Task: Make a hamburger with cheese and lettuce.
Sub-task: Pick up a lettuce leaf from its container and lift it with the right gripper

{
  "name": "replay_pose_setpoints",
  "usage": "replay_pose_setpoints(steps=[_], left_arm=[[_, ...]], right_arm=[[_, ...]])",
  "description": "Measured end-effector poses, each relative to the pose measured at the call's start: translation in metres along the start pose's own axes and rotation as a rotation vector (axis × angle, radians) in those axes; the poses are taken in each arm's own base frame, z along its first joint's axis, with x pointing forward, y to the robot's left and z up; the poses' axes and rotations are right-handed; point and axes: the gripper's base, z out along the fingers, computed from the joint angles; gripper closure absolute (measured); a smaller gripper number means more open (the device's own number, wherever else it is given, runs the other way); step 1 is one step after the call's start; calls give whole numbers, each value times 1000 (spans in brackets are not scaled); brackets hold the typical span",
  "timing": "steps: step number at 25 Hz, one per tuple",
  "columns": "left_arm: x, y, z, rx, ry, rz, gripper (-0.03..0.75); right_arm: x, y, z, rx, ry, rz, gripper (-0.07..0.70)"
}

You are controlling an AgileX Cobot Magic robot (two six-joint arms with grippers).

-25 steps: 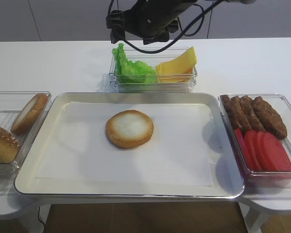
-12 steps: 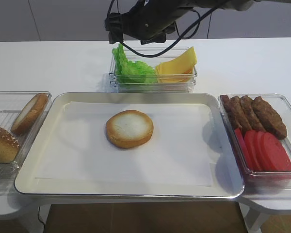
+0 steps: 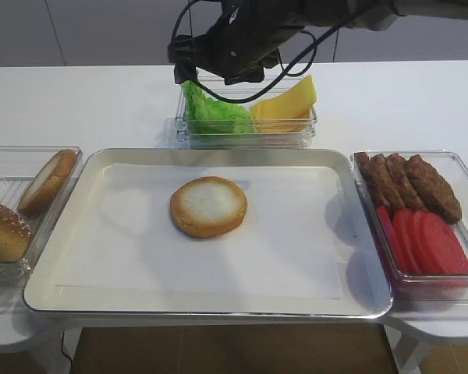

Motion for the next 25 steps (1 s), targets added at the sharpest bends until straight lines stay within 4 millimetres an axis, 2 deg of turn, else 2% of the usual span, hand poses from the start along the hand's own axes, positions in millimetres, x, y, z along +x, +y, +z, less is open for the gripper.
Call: replay_pose_setpoints(steps=[15,25], left_arm=[[0,0,0,0,0,0,379],[0,0,0,0,0,0,379]], right_arm=[[0,-3,2,31,-11,-59,-64],[0,-12,1,51,9,-58,-64]])
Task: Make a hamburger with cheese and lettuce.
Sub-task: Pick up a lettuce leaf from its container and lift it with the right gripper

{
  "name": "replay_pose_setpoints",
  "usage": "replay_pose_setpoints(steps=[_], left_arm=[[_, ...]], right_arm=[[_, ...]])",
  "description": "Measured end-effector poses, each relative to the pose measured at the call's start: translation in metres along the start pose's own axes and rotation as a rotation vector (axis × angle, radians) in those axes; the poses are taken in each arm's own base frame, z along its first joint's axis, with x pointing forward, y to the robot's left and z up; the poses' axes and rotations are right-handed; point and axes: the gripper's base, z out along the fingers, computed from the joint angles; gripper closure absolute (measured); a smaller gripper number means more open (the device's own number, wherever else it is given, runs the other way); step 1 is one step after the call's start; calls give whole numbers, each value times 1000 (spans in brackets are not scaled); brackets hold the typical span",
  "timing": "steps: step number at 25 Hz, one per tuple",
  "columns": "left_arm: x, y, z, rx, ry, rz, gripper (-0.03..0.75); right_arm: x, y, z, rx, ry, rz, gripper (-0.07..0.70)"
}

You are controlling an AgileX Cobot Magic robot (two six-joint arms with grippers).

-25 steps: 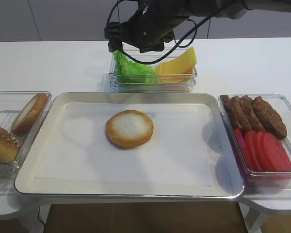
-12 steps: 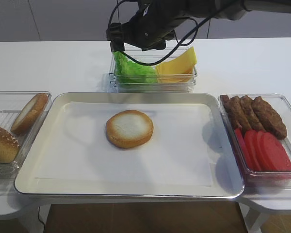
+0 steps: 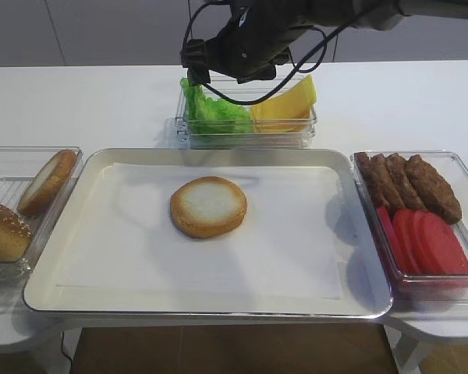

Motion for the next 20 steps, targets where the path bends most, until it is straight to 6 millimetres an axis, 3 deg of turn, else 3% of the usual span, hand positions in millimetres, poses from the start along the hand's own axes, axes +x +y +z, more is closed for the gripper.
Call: replay_pose_setpoints(steps=[7,20], left_arm=[[0,0,0,0,0,0,379],[0,0,0,0,0,0,379]], right_arm=[[0,0,0,0,-2,0,-42],[0,1,0,-11,-2,20,261]])
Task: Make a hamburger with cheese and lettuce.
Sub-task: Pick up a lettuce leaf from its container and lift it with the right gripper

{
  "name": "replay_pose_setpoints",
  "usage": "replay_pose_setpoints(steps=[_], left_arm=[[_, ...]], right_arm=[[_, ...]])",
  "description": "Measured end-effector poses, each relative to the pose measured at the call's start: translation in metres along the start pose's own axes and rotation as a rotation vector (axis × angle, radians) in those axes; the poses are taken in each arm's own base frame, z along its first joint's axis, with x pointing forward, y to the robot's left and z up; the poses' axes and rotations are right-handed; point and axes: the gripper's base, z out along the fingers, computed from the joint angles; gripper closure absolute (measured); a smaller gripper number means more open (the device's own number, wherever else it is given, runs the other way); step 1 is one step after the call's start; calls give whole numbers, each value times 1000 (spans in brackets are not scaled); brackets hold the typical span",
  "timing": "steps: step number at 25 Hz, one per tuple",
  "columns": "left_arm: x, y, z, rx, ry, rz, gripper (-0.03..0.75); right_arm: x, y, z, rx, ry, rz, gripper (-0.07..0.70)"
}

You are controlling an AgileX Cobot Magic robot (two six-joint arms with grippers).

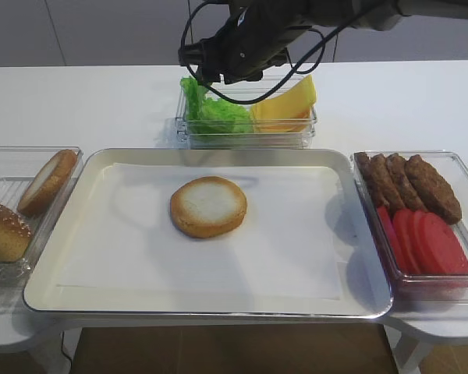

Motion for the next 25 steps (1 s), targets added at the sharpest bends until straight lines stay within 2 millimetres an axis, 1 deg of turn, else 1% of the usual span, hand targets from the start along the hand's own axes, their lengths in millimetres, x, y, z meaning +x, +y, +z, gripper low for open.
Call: replay_pose_setpoints(steps=[4,10,12,17,22,25], left_arm=[[0,0,0,0,0,0,379],[0,0,0,0,0,0,379],[0,0,0,0,0,0,379],[0,0,0,0,0,0,379],[0,0,0,0,0,0,379],[0,0,0,0,0,0,379]], right_arm=[[1,1,0,-8,7,16,351],[2,1,0,-11,24,22,539],[3,1,0,-15,35,28,580],[3,2,-1,-20,40,37,601],[-3,4,-11,-23,26,31,602],[-7,6,-21,-22,20,19,603]])
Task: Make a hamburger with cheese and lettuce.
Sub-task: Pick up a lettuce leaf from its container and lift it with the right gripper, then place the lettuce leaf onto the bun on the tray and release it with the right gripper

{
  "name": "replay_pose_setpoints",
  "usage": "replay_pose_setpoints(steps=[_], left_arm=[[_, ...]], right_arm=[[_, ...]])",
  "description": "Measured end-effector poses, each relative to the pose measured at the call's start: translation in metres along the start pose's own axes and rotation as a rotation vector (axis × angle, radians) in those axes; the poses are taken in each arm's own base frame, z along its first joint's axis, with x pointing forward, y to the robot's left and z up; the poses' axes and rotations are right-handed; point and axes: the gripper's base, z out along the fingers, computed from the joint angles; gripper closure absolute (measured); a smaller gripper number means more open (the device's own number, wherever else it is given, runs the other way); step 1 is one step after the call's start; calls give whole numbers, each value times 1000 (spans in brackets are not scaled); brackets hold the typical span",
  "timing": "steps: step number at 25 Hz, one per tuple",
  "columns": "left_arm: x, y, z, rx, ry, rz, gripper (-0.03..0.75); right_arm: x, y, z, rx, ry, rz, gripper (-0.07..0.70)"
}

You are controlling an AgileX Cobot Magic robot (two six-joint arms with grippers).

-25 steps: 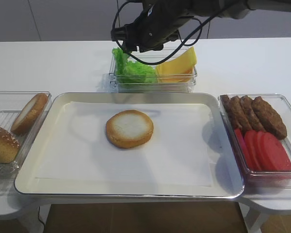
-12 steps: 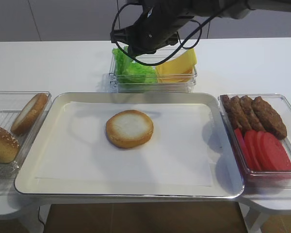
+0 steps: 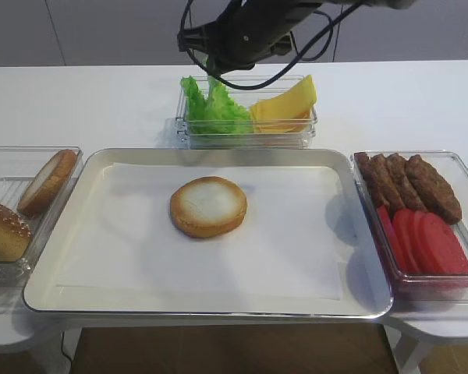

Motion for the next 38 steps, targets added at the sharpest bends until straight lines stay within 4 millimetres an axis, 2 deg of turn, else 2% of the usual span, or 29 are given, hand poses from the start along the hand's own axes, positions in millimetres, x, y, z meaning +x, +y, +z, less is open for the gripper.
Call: replay_pose_setpoints(steps=[5,12,17,32,38], left_arm=[[0,0,0,0,0,0,379],[0,0,0,0,0,0,379],[0,0,0,0,0,0,379],[0,0,0,0,0,0,379],[0,0,0,0,0,0,379]], right_arm=[[-9,3,-21,15,-21,-48,603],[-13,4,-35,31,-12,-81,603],[-17,6,-55,46,-6,-109,604],[-12,9,-104,93,147,-148,604],[-5,10,-116,95,249,-139,604]])
